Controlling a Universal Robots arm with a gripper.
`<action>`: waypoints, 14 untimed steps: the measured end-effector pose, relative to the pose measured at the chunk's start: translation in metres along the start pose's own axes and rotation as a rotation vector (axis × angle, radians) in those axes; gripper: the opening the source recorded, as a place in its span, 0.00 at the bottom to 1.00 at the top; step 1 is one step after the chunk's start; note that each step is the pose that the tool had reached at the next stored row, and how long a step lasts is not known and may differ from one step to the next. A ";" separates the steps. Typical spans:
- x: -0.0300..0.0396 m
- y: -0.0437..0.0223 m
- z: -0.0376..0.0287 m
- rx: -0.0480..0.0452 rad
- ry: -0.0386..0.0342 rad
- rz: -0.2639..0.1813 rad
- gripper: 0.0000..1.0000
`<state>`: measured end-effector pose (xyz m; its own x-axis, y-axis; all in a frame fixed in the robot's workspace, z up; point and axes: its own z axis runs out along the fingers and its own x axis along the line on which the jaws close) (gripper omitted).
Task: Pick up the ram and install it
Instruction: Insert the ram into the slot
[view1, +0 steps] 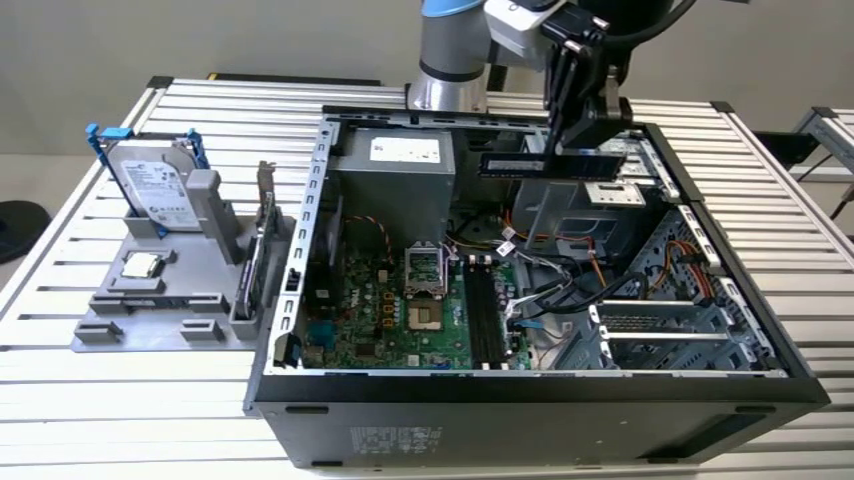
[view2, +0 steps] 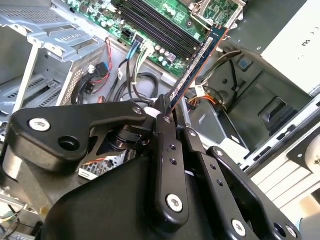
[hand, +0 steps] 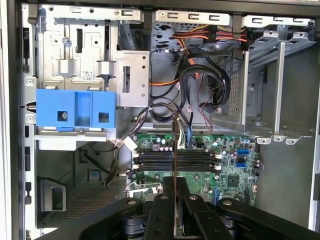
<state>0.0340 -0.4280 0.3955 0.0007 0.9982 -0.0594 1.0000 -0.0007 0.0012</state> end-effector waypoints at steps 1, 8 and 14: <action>0.0008 0.0000 0.0000 0.0000 0.0001 0.000 0.00; 0.0057 0.0000 -0.0003 0.0000 0.0001 0.000 0.00; 0.0088 0.0000 -0.0005 0.0000 0.0000 0.000 0.00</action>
<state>0.0340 -0.4192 0.3955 0.0007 0.9982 -0.0595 1.0000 -0.0007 0.0012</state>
